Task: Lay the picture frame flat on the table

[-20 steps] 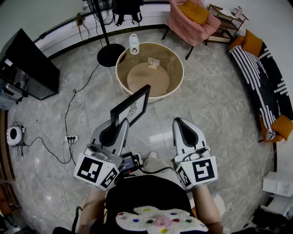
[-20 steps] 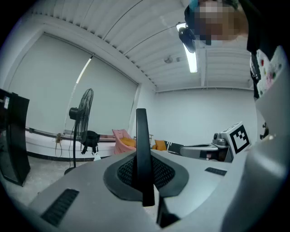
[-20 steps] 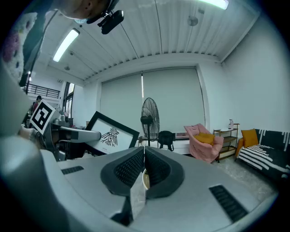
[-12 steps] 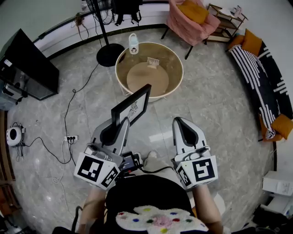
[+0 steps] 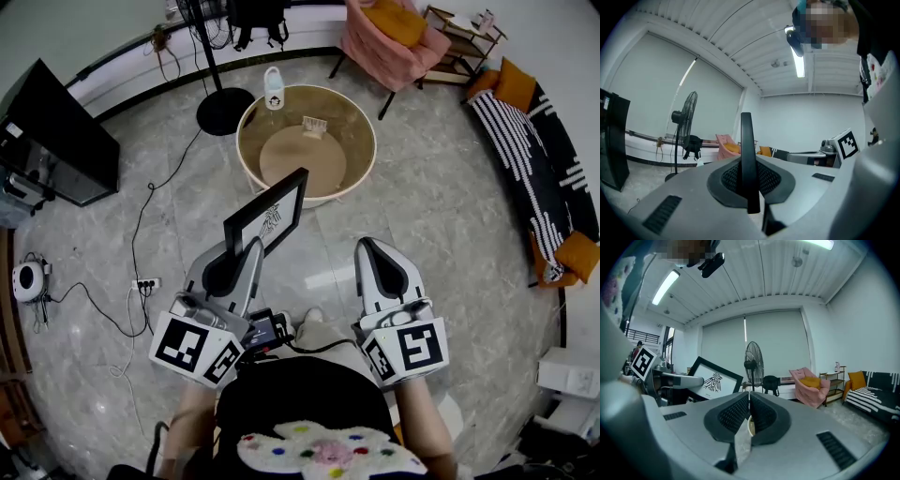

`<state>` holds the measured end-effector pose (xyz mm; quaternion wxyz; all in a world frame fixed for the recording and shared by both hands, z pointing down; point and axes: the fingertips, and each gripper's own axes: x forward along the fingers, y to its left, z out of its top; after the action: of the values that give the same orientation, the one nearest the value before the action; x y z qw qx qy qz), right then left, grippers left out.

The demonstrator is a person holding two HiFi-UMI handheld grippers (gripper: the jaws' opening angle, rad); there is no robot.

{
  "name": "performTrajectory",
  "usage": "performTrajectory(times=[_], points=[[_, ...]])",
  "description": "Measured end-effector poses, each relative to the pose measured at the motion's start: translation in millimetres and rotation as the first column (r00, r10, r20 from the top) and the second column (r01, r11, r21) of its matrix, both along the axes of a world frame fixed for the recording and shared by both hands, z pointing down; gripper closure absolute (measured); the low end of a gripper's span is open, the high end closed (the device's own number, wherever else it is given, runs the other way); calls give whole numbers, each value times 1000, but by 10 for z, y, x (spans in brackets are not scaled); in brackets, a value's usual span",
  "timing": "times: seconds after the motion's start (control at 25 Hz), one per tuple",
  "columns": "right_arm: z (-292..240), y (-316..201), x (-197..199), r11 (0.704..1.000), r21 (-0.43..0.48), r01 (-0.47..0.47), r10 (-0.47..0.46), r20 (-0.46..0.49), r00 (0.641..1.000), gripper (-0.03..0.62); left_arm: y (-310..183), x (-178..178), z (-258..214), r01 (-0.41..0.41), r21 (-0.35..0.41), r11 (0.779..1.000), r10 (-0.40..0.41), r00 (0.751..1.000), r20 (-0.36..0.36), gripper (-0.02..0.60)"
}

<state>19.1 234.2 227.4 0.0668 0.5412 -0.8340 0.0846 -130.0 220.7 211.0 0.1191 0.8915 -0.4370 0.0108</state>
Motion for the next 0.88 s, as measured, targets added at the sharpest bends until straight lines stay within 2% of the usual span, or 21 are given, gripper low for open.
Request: performTrajectory(times=[0.52, 0.88], points=[[35, -92, -126, 999, 4, -35, 35, -6, 999, 557, -97, -157, 21, -15, 12, 1000, 15, 1000, -19, 551], [123, -481, 35, 1000, 8, -6, 6, -19, 1000, 557, -453, -3, 82, 8, 10, 1000, -8, 1000, -22, 552]])
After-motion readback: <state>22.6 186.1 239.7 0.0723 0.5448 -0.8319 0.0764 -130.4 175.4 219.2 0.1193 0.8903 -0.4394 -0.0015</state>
